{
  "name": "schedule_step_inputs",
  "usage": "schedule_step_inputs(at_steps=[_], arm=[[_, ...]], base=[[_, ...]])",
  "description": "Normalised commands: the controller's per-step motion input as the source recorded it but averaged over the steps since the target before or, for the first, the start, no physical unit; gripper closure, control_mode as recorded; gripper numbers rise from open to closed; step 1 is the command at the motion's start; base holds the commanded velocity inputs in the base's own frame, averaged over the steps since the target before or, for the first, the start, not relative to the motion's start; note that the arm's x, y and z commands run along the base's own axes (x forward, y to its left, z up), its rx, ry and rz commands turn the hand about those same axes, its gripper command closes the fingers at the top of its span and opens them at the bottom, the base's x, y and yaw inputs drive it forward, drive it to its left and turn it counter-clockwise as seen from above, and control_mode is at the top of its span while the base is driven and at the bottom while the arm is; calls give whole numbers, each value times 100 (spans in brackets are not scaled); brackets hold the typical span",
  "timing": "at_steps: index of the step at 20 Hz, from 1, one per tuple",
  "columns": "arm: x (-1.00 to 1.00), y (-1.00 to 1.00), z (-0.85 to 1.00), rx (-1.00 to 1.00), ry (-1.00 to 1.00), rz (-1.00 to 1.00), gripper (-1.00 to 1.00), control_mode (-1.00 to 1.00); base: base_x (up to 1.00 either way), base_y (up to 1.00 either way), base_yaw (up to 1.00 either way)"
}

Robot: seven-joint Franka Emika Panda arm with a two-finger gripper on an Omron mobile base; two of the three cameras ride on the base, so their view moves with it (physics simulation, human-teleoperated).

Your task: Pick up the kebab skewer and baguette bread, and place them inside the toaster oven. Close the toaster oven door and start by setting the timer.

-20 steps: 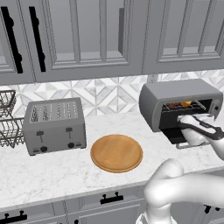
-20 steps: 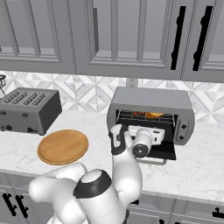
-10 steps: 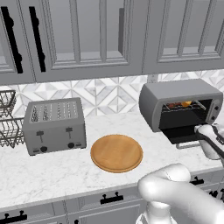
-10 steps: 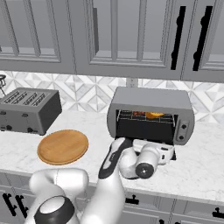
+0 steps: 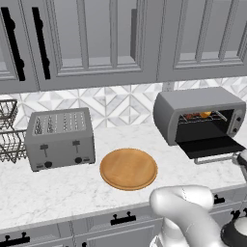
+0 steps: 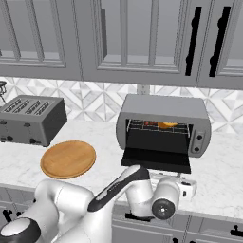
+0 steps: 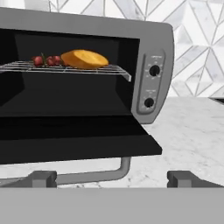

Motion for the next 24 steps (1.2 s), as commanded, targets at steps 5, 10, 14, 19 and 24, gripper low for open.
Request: schedule_step_inputs(at_steps=[5, 10, 14, 19, 24], arm=[[-20, -5, -28, 0, 3, 4, -100, -100], [0, -13, -29, 0, 0, 3, -100, -100], [9, -45, -15, 1, 0, 0, -100, -100], [11, -26, -18, 0, 0, 0, -100, -100], [4, 38, -28, 0, 0, 1, -100, -100]], base=[[0, 0, 0], [0, 0, 0], [0, 0, 0], [0, 0, 0], [0, 0, 0]])
